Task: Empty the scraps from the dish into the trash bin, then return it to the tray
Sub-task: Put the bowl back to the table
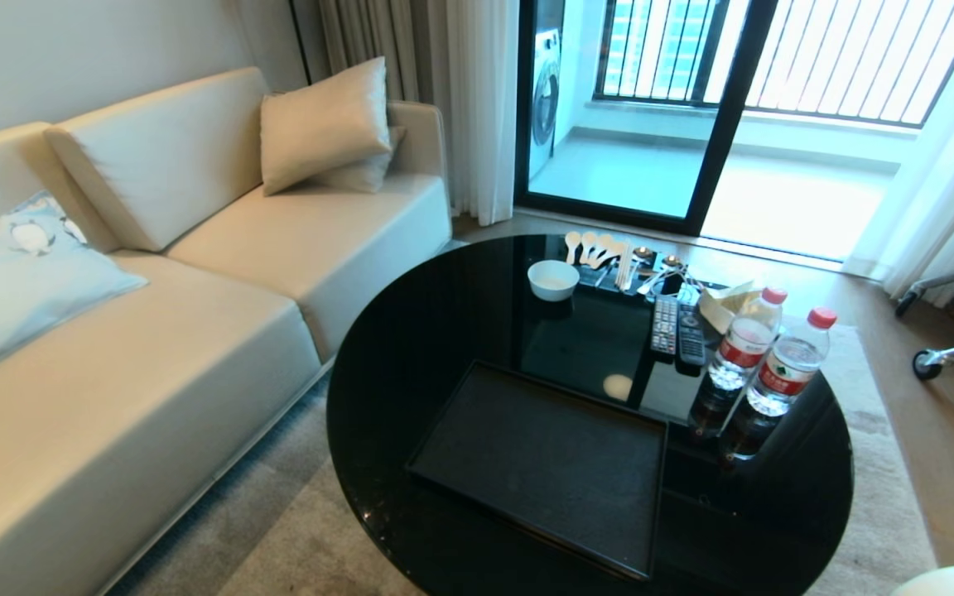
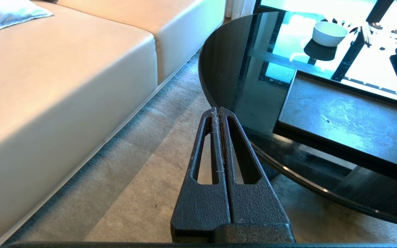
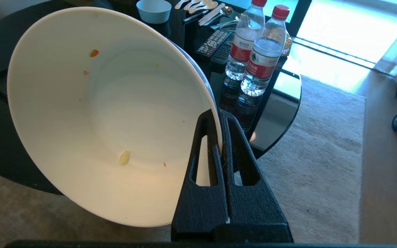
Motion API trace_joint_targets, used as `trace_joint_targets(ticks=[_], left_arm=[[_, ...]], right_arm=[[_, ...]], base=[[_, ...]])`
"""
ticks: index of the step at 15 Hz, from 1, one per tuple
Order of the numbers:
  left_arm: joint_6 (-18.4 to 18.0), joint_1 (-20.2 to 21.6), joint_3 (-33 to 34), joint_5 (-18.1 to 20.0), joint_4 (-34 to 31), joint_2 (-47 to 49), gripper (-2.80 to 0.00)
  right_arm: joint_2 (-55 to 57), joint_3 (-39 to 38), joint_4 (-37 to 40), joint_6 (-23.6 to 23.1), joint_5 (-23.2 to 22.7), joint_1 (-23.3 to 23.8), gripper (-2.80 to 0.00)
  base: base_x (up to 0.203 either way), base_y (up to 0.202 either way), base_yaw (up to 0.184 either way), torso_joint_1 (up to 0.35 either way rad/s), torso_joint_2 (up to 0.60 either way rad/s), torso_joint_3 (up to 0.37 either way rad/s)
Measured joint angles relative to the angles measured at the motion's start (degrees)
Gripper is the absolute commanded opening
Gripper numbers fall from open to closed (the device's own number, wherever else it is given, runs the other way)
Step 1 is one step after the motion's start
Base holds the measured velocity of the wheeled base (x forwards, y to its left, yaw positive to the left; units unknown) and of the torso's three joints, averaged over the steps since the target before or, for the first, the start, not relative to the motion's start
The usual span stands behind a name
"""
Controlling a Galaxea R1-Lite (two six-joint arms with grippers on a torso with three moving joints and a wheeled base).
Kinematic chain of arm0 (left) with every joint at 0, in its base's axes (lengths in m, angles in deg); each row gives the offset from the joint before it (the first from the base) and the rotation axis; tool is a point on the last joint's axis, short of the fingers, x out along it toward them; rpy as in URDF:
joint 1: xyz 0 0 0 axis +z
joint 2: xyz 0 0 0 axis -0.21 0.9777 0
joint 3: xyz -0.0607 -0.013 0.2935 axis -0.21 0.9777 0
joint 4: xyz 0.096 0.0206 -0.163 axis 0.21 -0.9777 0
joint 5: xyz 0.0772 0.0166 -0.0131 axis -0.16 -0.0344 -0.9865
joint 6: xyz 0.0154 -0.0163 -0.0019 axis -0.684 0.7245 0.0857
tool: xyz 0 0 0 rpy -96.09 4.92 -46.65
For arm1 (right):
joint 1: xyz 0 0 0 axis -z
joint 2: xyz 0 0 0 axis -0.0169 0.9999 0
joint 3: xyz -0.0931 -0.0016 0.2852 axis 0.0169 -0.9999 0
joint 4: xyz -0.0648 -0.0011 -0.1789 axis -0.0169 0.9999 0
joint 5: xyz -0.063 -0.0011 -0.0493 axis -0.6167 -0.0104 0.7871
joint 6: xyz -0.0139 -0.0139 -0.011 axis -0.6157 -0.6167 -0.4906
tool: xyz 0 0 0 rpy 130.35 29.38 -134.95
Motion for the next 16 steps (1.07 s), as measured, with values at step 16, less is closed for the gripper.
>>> trace_joint_targets(ticks=[16], left_arm=[[0.0,0.0,0.0,0.0,0.0,0.0,-2.80]], right_arm=[[55.9,29.2,-3.1,-13.4,-7.9,-5.2,-2.80]], base=[[0.000,0.000,0.000,0.000,0.00,0.000]])
